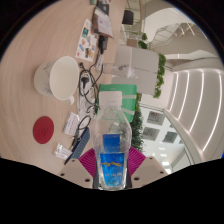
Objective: Pour water
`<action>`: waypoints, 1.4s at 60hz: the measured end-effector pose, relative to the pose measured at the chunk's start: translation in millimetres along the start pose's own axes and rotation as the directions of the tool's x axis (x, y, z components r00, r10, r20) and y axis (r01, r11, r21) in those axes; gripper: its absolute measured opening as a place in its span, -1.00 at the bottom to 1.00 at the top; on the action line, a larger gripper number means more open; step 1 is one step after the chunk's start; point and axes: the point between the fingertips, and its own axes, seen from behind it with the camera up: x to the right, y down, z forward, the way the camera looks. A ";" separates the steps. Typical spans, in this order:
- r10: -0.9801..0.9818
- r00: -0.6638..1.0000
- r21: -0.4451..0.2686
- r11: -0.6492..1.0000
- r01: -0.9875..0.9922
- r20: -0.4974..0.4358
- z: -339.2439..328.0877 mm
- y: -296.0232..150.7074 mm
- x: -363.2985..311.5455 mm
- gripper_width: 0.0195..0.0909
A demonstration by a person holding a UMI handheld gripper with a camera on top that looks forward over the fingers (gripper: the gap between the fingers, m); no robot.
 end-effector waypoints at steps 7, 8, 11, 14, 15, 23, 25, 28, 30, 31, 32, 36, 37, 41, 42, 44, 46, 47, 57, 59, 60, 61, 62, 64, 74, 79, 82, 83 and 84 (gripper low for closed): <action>-0.292 0.956 -0.036 0.956 0.291 -0.015 3.7 -9.9 12.6 -0.50; -0.331 0.943 -0.039 0.943 0.329 -0.025 4.4 -12.1 14.5 -0.50; -0.438 0.898 -0.044 0.899 0.436 -0.045 4.3 -19.6 20.0 -0.51; -0.521 0.852 -0.040 0.853 0.520 -0.041 4.2 -27.0 23.1 -0.49; -0.540 0.841 -0.038 0.841 0.539 -0.040 4.1 -29.2 22.8 -0.53; -0.643 0.766 -0.044 0.765 0.642 -0.013 -0.5 -34.5 21.3 -0.50; -0.648 0.762 -0.046 0.761 0.647 -0.004 4.0 -35.1 21.1 -0.49; -0.651 0.759 -0.048 0.758 0.650 0.002 4.9 -33.3 20.1 -0.50; -0.652 0.758 -0.048 0.757 0.651 0.002 4.2 -32.3 20.7 -0.50; -0.652 0.758 -0.046 0.758 0.651 0.007 5.9 -31.8 20.5 -0.49; -0.647 0.762 -0.048 0.761 0.647 0.006 6.6 -31.0 20.6 -0.50; -0.591 0.806 -0.046 0.806 0.591 -0.002 10.3 -30.2 21.5 -0.49; -0.568 0.823 -0.046 0.822 0.568 -0.002 11.7 -30.0 22.3 -0.49; -0.404 0.915 -0.042 0.914 0.404 -0.005 13.2 -29.4 29.1 -0.49; -0.343 0.939 -0.041 0.939 0.342 -0.010 13.7 -30.0 32.5 -0.49; -0.201 0.979 -0.036 0.979 0.200 -0.026 14.7 -31.5 41.9 -0.50; -0.040 0.998 -0.022 0.999 0.039 -0.041 14.6 -33.4 53.4 -0.49; 0.017 0.999 0.006 1.000 -0.017 -0.047 16.3 -36.5 64.6 -0.49; 0.794 0.606 0.132 0.596 -0.792 0.046 -1.2 -29.6 85.4 -0.37; 0.879 0.463 0.137 0.448 -0.884 0.116 -2.7 -31.1 80.0 -0.32; 0.915 0.385 0.163 0.365 -0.917 0.122 -19.2 -27.5 71.9 -0.30; 0.925 0.336 0.139 0.315 -0.939 0.176 -5.7 -34.7 73.7 -0.30; 0.936 0.277 0.131 0.254 -0.958 0.218 -3.8 -36.1 73.2 -0.29; 0.945 0.155 0.130 0.121 -0.984 0.288 -7.2 -37.5 60.8 -0.32; 0.914 -0.091 0.024 -0.109 -0.994 0.395 14.0 -47.1 -28.2 -0.25; 0.900 -0.140 -0.031 -0.140 -0.990 0.412 18.0 -42.8 -54.6 -0.25; 0.894 -0.160 -0.041 -0.158 -0.987 0.418 30.8 -43.0 -82.6 -0.26; 0.893 -0.162 -0.045 -0.157 -0.986 0.419 24.4 -40.8 -83.1 -0.26; 0.890 -0.165 -0.049 -0.160 -0.986 0.424 23.9 -41.9 -85.4 -0.25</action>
